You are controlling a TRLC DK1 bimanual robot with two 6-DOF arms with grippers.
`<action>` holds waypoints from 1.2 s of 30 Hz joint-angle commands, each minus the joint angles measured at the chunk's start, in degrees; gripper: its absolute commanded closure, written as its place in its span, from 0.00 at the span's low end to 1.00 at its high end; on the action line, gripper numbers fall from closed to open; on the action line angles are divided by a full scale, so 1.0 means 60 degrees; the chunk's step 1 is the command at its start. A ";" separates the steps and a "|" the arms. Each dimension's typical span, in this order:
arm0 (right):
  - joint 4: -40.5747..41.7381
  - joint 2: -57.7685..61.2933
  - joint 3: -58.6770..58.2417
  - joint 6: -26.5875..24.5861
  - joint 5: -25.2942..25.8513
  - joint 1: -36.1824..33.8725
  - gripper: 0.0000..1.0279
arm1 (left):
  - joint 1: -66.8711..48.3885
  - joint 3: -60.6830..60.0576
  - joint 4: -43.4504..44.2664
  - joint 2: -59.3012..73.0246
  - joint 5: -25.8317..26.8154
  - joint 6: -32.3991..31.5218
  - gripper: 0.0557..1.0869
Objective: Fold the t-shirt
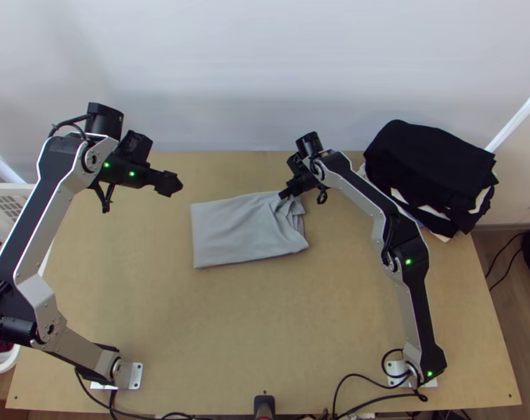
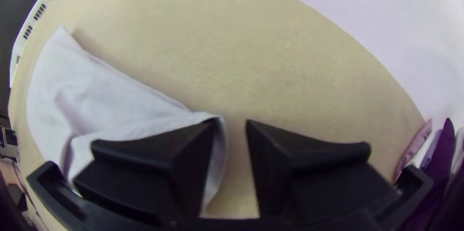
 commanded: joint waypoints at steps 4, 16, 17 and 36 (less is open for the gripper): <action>-0.0086 -0.1205 0.0143 0.1606 0.0081 -0.0349 0.03 | 0.0031 -0.0177 -0.0074 -0.0423 -0.0009 0.0200 0.04; -0.3221 -0.3241 -0.0560 0.4389 0.0081 0.0662 0.04 | -0.0013 -0.0148 -0.0074 -0.0658 -0.0009 0.0171 0.04; -0.3265 -0.3358 -0.0765 0.4594 0.0184 0.0867 0.04 | -0.0028 -0.0148 -0.0074 -0.0672 -0.0009 0.0142 0.04; -0.2855 -0.2055 -0.1600 0.5386 0.1854 0.2156 0.04 | 0.0148 -0.0544 -0.0103 -0.1244 -0.0009 0.0171 0.04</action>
